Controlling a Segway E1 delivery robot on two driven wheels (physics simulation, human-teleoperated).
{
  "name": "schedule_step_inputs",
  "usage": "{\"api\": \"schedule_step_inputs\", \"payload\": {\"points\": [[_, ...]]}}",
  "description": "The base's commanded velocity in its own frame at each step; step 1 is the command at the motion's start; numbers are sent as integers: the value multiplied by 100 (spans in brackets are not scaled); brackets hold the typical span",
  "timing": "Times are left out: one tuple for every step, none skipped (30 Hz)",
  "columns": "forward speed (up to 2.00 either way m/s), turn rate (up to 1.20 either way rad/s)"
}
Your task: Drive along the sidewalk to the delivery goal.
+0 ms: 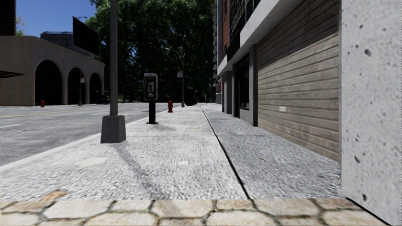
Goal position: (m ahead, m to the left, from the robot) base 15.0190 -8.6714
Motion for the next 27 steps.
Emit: {"api": "schedule_step_inputs", "payload": {"points": [[200, 0], [200, 0], [200, 0], [200, 0], [200, 0], [200, 0], [200, 0], [200, 0], [200, 0], [200, 0], [200, 0], [200, 0], [200, 0], [200, 0], [200, 0], [200, 0], [200, 0], [200, 0], [200, 0], [200, 0], [200, 0], [200, 0], [200, 0], [200, 0], [200, 0], [200, 0], [200, 0]]}}
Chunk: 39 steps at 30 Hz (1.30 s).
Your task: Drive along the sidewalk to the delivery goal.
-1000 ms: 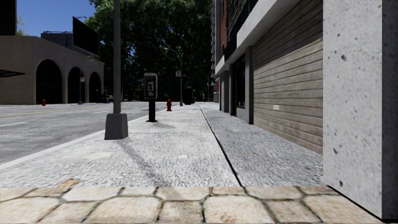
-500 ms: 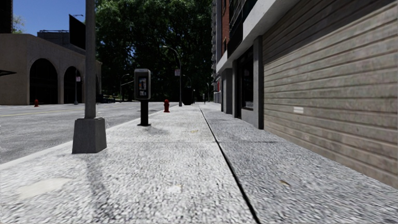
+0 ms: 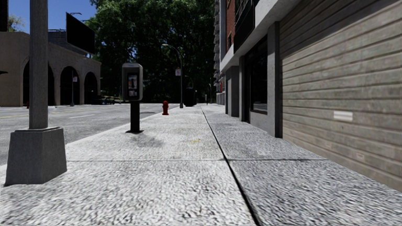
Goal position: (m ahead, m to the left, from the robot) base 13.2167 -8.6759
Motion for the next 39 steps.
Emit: {"api": "schedule_step_inputs", "payload": {"points": [[200, 0], [200, 0], [200, 0], [200, 0], [200, 0], [200, 0], [200, 0], [200, 0], [200, 0], [200, 0], [200, 0], [200, 0], [200, 0], [200, 0], [200, 0], [200, 0], [200, 0], [200, 0], [200, 0], [200, 0], [200, 0], [200, 0], [200, 0], [200, 0], [200, 0], [200, 0], [200, 0], [200, 0], [200, 0], [200, 0], [200, 0], [200, 0], [200, 0], [200, 0], [200, 0], [200, 0], [200, 0], [200, 0], [200, 0]]}}
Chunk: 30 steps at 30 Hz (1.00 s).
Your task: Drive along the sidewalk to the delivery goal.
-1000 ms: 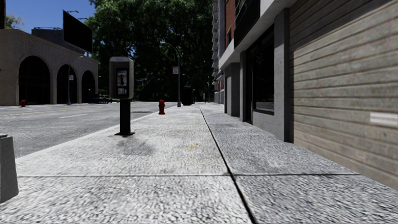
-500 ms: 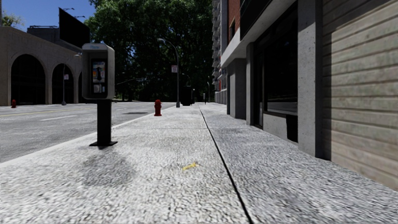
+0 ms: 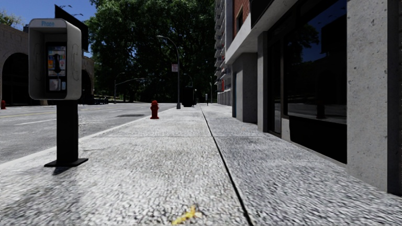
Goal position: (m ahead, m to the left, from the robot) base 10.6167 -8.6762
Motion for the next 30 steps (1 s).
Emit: {"api": "schedule_step_inputs", "payload": {"points": [[200, 0], [200, 0], [200, 0], [200, 0], [200, 0], [200, 0], [200, 0], [200, 0], [200, 0], [200, 0], [200, 0], [200, 0], [200, 0], [200, 0], [200, 0], [200, 0], [200, 0], [200, 0], [200, 0], [200, 0], [200, 0], [200, 0], [200, 0], [200, 0], [200, 0], [200, 0], [200, 0], [200, 0], [200, 0], [200, 0]]}}
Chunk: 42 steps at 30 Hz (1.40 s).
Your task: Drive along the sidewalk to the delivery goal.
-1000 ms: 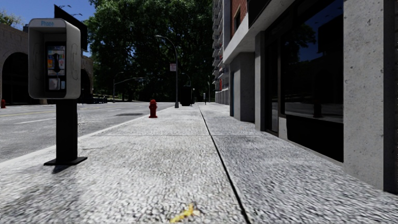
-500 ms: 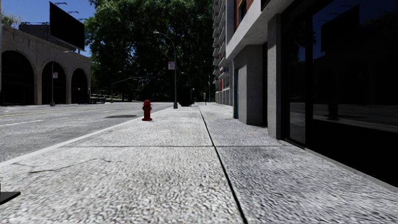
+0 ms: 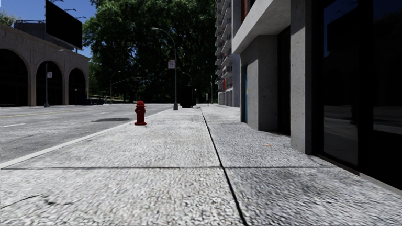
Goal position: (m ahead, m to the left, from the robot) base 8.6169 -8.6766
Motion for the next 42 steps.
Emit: {"api": "schedule_step_inputs", "payload": {"points": [[200, 0], [200, 0], [200, 0], [200, 0], [200, 0], [200, 0], [200, 0], [200, 0], [200, 0], [200, 0], [200, 0], [200, 0], [200, 0], [200, 0], [200, 0], [200, 0], [200, 0], [200, 0], [200, 0], [200, 0], [200, 0], [200, 0], [200, 0], [200, 0], [200, 0], [200, 0], [200, 0], [200, 0], [200, 0], [200, 0], [200, 0], [200, 0], [200, 0], [200, 0], [200, 0], [200, 0], [200, 0], [200, 0], [200, 0], [200, 0], [200, 0], [200, 0]]}}
